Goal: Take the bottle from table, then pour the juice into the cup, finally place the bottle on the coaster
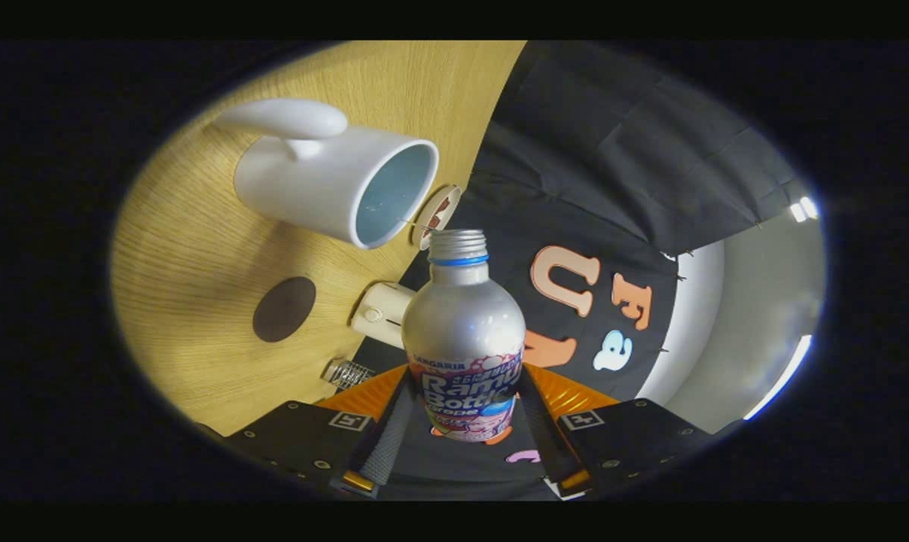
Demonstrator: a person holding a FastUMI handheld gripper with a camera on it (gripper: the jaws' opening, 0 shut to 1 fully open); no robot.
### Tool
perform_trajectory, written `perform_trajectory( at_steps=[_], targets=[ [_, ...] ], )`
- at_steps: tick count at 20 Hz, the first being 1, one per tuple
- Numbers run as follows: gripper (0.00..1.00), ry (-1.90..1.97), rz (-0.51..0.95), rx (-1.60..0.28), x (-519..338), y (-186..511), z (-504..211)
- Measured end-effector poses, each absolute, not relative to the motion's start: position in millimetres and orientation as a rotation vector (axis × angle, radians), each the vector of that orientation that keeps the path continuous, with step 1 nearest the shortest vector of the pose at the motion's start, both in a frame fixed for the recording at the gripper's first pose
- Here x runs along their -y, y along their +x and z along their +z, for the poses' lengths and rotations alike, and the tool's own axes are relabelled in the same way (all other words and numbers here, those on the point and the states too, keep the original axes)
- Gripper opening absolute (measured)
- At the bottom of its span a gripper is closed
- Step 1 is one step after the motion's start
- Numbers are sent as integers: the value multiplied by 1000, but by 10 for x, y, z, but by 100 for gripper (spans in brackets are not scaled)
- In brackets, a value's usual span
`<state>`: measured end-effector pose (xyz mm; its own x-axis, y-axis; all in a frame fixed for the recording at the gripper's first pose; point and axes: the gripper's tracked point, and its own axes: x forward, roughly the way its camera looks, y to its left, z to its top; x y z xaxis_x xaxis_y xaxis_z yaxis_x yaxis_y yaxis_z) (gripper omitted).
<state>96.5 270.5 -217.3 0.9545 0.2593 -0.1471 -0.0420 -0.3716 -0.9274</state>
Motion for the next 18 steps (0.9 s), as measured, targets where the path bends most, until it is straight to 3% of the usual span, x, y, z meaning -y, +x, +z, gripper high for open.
perform_trajectory(
  at_steps=[9, 18],
  targets=[
    [77, -1558, 469, -84, -2702, 857, -2537],
    [77, -988, 423, -269, -2556, 1005, -2476]
  ],
)
